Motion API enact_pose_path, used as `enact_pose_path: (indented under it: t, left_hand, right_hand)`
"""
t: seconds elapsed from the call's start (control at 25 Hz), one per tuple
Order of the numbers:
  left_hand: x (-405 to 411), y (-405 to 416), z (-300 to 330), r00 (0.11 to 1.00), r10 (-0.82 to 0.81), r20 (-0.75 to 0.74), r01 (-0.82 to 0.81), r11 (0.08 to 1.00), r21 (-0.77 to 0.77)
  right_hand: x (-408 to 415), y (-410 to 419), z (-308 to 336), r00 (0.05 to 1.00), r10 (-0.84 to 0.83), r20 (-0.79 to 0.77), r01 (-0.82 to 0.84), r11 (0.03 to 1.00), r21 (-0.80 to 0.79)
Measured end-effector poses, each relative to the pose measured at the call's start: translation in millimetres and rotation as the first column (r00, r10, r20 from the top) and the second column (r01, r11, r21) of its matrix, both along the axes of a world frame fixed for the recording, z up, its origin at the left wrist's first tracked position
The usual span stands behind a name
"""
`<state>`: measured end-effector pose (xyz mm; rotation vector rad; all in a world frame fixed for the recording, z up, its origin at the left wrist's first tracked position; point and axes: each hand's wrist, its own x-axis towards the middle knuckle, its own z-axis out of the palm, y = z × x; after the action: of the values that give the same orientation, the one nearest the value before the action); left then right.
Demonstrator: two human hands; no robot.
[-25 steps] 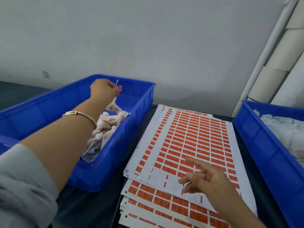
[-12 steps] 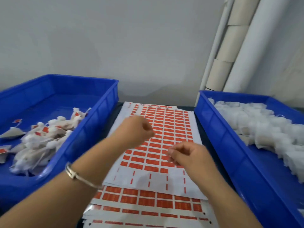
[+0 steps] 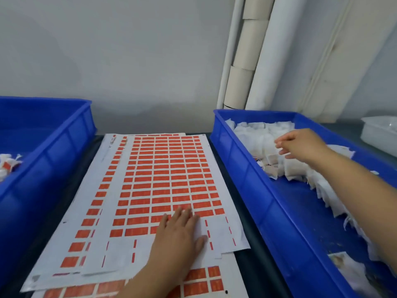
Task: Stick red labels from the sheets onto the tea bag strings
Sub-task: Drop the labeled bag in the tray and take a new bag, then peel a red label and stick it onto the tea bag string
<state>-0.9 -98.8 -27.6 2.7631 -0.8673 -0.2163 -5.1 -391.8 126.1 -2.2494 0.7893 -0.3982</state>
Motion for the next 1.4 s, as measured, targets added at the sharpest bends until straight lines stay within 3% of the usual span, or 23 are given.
enact_pose_path:
  t: [0.12, 0.24, 0.52, 0.68, 0.76, 0.8, 0.88, 0.96, 1.04, 1.12, 1.2, 1.32, 1.4]
  left_hand:
    - [0.1, -2.7, -5.0, 1.000, 0.014, -0.014, -0.013, 0.999, 0.038]
    - [4.8, -4.3, -3.7, 1.000, 0.007, -0.019, -0.007, 0.999, 0.035]
    - [7.2, -6.0, -6.2, 0.999, -0.001, -0.033, 0.001, 1.000, 0.017]
    - [3.1, -4.1, -7.5, 1.000, 0.011, 0.001, -0.011, 0.999, -0.046]
    - [-1.9, -1.0, 2.1, 0.998, 0.047, -0.041, -0.054, 0.981, -0.185]
    - [-4.0, 1.1, 10.7, 0.990, 0.087, -0.110, -0.118, 0.940, -0.319]
    - [-2.4, 9.8, 33.4, 0.962, 0.156, -0.226, -0.261, 0.771, -0.580]
    - [2.6, 19.7, 61.6, 0.957, 0.203, -0.207, -0.289, 0.620, -0.729]
    - [3.0, 29.2, 92.8, 0.973, 0.205, -0.105, -0.208, 0.585, -0.784]
    - [0.7, 43.0, 114.0, 0.979, 0.202, -0.040, -0.163, 0.639, -0.752]
    - [-2.1, 62.4, 118.3, 0.983, 0.173, -0.066, -0.174, 0.741, -0.648]
    - [-16.2, 103.7, 103.4, 0.988, 0.130, -0.082, -0.153, 0.864, -0.479]
    - [-27.0, 126.6, 93.0, 0.986, 0.115, -0.123, -0.160, 0.872, -0.463]
  right_hand:
    - [63.4, -14.9, -34.8, 0.995, 0.037, -0.090, -0.036, 0.999, 0.008]
    - [110.5, -7.7, -51.2, 0.994, 0.087, -0.073, -0.089, 0.996, -0.025]
    - [129.7, -16.9, -53.7, 0.996, -0.040, -0.074, 0.013, 0.939, -0.343]
    - [97.5, -13.7, -19.6, 0.984, 0.025, 0.178, 0.048, 0.919, -0.392]
    - [80.3, 1.0, 8.9, 0.951, 0.091, 0.297, 0.036, 0.918, -0.395]
    - [71.7, 11.3, 24.0, 0.933, 0.129, 0.337, 0.019, 0.915, -0.404]
    - [52.9, 38.6, 48.6, 0.901, 0.219, 0.374, -0.047, 0.907, -0.418]
    - [29.0, 74.2, 61.8, 0.873, 0.338, 0.352, -0.186, 0.897, -0.400]
    - [2.6, 115.0, 57.9, 0.852, 0.462, 0.246, -0.363, 0.860, -0.360]
    - [-20.8, 157.8, 39.5, 0.798, 0.595, 0.098, -0.546, 0.782, -0.301]
    - [-36.6, 192.2, 18.2, 0.732, 0.681, 0.014, -0.661, 0.715, -0.227]
    - [-52.1, 220.1, -9.6, 0.697, 0.716, 0.038, -0.711, 0.697, -0.090]
    - [-58.5, 226.1, -23.1, 0.707, 0.706, 0.035, -0.705, 0.708, -0.033]
